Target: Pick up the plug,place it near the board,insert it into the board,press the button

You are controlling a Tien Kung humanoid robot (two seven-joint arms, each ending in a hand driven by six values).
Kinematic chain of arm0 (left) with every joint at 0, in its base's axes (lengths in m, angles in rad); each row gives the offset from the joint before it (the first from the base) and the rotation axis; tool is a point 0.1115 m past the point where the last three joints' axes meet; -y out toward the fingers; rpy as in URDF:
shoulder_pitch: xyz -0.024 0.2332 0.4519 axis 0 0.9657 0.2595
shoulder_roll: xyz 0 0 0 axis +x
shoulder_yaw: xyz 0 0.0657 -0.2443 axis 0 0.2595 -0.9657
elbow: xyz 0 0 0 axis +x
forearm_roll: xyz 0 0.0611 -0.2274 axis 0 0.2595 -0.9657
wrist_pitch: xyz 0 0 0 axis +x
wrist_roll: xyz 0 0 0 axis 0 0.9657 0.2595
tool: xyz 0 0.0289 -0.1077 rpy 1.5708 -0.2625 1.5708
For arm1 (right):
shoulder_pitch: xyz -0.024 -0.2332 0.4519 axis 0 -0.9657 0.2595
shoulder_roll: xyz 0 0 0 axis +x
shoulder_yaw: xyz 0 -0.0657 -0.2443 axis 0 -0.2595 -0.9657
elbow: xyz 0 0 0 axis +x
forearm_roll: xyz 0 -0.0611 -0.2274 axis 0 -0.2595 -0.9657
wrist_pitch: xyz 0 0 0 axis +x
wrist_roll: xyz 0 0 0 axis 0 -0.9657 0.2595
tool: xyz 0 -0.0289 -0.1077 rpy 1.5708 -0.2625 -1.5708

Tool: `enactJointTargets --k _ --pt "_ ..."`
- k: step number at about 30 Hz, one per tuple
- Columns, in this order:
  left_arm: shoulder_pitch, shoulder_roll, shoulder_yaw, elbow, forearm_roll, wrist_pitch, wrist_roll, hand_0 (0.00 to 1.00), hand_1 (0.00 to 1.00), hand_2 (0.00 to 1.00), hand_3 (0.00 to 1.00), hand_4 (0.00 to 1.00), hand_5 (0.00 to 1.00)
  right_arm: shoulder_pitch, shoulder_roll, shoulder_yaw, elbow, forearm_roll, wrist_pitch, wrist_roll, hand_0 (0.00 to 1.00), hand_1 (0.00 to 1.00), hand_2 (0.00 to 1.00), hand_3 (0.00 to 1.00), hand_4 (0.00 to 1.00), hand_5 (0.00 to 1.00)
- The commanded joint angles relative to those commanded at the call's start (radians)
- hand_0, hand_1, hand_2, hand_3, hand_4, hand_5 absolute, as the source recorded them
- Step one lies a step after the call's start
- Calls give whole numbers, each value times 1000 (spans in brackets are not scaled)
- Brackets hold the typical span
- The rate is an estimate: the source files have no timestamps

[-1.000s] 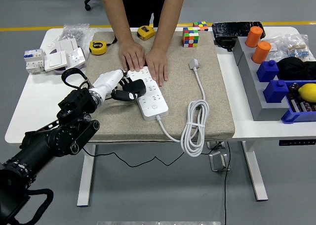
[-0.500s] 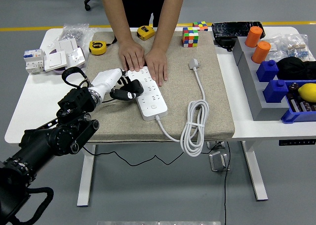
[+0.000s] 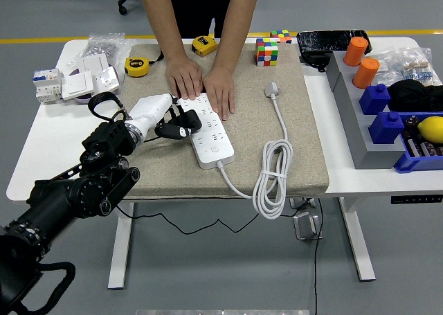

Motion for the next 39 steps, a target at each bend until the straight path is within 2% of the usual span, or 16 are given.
enactJointTargets --k 10,21,39 --pt "18 0 -8 -9 -33 -2 -6 328 193 218 384 665 184 -3 -1 0 0 -2 -1 1 968 913 860 857 998 900" --pt "31 0 -69 -30 -55 -2 -13 328 193 218 382 663 186 -6 1 1 0 0 -1 1 968 913 860 857 998 903" --pt "21 0 -68 -31 -53 -21 -17 327 189 218 381 663 186 -3 3 4 0 3 0 0 968 913 860 857 998 906"
